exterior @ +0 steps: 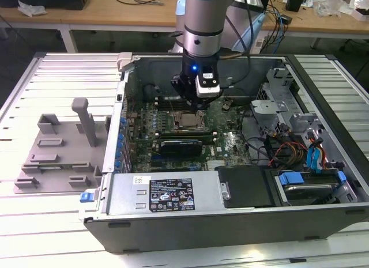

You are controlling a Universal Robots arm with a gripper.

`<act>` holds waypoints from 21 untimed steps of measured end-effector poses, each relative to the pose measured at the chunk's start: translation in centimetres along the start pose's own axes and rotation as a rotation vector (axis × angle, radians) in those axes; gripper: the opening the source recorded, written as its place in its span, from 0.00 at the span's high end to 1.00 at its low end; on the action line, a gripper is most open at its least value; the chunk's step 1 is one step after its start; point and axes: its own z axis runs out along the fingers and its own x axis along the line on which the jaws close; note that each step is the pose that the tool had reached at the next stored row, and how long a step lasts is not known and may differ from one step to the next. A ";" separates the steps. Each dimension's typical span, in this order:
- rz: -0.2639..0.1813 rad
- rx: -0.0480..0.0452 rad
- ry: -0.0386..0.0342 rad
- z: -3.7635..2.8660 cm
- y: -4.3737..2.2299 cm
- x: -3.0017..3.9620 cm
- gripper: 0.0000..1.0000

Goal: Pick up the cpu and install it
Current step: 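Close the cpu cover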

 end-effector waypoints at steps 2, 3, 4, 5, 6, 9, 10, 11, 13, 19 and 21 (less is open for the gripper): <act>-0.074 -0.0008 -0.0010 0.07 0.00 0.00 0.89; -0.112 -0.0014 -0.0015 0.12 0.00 0.00 0.89; -0.151 -0.0017 -0.0020 0.16 0.00 0.00 0.89; -0.176 -0.0020 -0.0024 0.20 0.00 0.00 0.89; -0.194 -0.0022 -0.0026 0.22 0.00 0.00 0.89; -0.328 -0.0036 -0.0044 0.37 0.00 0.00 0.89; -0.361 -0.0038 -0.0048 0.38 0.00 0.00 0.89; -0.367 -0.0041 -0.0050 0.38 0.01 0.00 0.89; -0.367 -0.0041 -0.0050 0.38 0.01 0.00 0.89; -0.400 -0.0045 -0.0054 0.47 -0.29 0.06 0.89; -0.409 -0.0048 -0.0056 0.55 -0.46 0.09 0.89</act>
